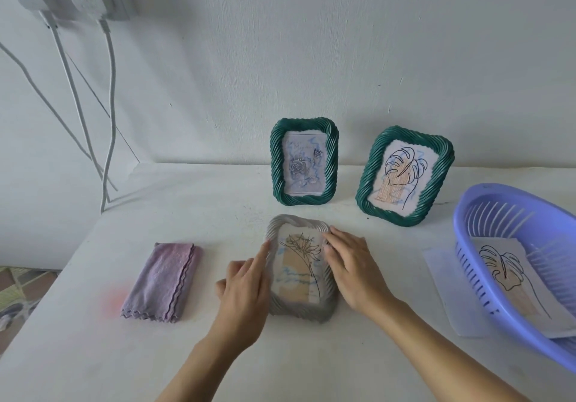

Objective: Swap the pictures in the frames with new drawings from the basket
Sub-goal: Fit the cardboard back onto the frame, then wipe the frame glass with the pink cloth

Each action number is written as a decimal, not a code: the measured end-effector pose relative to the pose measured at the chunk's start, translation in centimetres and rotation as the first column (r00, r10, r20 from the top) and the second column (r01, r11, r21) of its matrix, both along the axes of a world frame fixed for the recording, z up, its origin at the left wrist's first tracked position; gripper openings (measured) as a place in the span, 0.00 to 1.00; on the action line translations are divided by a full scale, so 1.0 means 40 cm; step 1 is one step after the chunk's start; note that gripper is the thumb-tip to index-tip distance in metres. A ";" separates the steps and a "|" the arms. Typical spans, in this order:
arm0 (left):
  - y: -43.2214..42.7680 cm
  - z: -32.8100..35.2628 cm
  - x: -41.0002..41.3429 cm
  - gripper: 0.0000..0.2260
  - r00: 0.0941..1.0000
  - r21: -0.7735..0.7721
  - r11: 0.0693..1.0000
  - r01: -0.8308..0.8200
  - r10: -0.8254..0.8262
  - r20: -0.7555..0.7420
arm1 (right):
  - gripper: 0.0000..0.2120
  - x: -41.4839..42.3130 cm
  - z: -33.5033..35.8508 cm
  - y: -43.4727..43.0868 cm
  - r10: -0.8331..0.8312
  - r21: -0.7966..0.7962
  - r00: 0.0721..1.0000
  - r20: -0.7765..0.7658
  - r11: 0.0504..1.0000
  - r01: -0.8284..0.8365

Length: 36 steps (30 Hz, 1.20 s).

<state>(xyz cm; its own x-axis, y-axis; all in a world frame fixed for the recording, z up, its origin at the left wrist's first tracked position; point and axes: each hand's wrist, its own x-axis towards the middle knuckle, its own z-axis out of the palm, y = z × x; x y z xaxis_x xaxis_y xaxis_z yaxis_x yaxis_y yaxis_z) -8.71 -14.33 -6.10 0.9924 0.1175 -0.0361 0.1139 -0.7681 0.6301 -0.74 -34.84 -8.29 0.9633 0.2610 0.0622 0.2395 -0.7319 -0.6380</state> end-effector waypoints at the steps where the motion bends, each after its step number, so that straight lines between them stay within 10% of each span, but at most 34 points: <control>1: -0.006 0.000 -0.004 0.23 1.000 0.094 0.996 0.001 -0.002 0.016 | 0.23 0.002 -0.004 -0.005 0.007 -0.017 1.000 0.006 1.000 -0.007; 11: 0.044 -0.049 0.016 0.25 0.996 0.229 0.972 0.041 -0.058 0.068 | 0.30 -0.005 -0.047 -0.018 0.023 -0.143 0.992 0.128 0.990 -0.005; 18: 0.219 0.015 0.004 0.11 0.893 0.047 0.936 -0.348 0.316 0.319 | 0.25 -0.006 -0.053 0.001 -0.059 -0.135 0.973 0.225 0.987 0.091; 25: 0.317 0.036 -0.050 0.17 0.837 0.259 0.811 -0.524 0.548 -0.021 | 0.22 0.007 -0.059 0.009 -0.090 -0.105 0.962 0.256 0.987 0.120; 36: 0.334 0.095 -0.042 0.15 0.896 -0.123 0.887 -0.444 0.437 -0.081 | 0.24 0.005 -0.050 0.001 -0.088 0.016 0.970 0.227 0.996 0.087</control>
